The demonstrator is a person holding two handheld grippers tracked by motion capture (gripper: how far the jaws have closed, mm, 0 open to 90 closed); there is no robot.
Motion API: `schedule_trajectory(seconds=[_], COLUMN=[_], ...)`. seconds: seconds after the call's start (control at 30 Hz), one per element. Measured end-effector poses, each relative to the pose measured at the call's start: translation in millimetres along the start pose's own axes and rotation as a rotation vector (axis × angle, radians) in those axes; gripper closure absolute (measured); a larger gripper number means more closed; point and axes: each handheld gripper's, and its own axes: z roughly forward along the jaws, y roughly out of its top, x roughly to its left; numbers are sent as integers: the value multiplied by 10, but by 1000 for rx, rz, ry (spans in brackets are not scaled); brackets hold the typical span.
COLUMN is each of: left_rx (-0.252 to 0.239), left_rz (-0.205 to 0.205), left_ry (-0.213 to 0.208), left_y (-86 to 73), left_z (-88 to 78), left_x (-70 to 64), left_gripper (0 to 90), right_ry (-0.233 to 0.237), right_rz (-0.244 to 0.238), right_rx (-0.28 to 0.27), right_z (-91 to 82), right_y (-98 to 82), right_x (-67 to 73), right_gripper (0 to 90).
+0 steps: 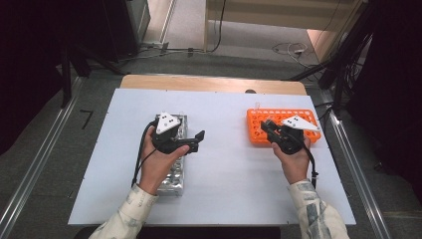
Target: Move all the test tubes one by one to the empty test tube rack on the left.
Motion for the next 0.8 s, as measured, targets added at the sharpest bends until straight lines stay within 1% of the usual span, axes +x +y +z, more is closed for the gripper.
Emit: schedule_trajectory(seconds=[0.13, 0.23, 0.33, 0.47, 0.57, 0.8], left_rx=[2, -1, -1, 10, 16, 16], left_rz=[-4, -1, 6, 20, 30, 26], left_ry=[-14, -22, -34, -53, -68, -86], left_y=[3, 7, 6, -12, -23, -32], left_z=[-7, -13, -11, 15, 34, 42], left_x=[-23, -53, -91, -173, -227, -290], left_gripper=[132, 132, 133, 132, 132, 142], right_ry=[27, 49, 69, 94, 113, 149], right_rz=[-12, -32, -43, -63, -74, -91], right_rx=[5, 11, 16, 20, 23, 29], right_z=[17, 31, 44, 61, 71, 90], right_y=[-8, -11, -15, -19, -19, -31], right_x=[119, 209, 298, 408, 472, 593], right_gripper=[733, 733, 733, 733, 733, 733])
